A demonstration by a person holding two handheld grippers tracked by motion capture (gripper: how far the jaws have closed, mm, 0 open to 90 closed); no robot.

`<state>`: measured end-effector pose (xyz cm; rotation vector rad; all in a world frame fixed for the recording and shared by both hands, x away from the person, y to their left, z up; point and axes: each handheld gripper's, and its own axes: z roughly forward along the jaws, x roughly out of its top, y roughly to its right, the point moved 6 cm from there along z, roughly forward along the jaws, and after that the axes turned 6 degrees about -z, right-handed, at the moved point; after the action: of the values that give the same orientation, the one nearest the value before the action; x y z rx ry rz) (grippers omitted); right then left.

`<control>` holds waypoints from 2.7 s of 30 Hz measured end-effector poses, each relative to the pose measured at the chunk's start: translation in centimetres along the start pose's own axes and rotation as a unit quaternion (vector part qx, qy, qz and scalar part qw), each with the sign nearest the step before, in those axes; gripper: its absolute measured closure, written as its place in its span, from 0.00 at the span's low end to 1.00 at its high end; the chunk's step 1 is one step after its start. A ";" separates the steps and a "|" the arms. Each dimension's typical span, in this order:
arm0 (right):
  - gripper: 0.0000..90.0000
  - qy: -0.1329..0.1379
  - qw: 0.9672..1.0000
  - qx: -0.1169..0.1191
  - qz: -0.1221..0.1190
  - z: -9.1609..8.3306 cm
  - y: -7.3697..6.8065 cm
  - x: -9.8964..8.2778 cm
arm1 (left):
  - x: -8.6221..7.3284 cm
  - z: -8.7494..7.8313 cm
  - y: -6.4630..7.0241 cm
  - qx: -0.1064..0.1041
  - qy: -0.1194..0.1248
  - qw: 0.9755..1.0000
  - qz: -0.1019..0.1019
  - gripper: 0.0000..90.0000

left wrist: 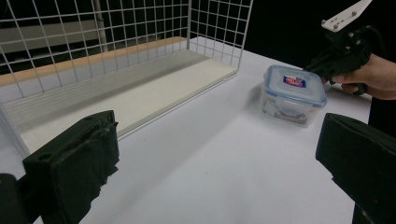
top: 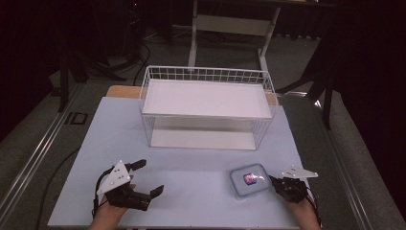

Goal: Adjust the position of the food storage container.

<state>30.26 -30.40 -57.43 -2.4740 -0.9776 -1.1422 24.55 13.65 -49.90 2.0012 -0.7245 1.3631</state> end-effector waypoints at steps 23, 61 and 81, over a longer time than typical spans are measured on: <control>1.00 -0.010 0.997 0.073 -0.038 3.7 -5.9 3.8 | -0.2 0.3 0.2 0.001 -0.009 1.000 0.009 0.01; 1.00 -0.029 0.982 0.165 -0.082 2.6 -15.0 3.6 | -0.3 0.3 0.1 0.003 -0.012 1.000 0.014 0.01; 1.00 -0.018 0.975 0.179 -0.131 7.8 -18.2 7.4 | -0.3 0.3 0.2 -0.001 -0.012 1.000 0.013 0.00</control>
<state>26.18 -9.63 -58.05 -2.1312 -1.4141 -0.8940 24.47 13.37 -50.26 2.0171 -0.7657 1.3544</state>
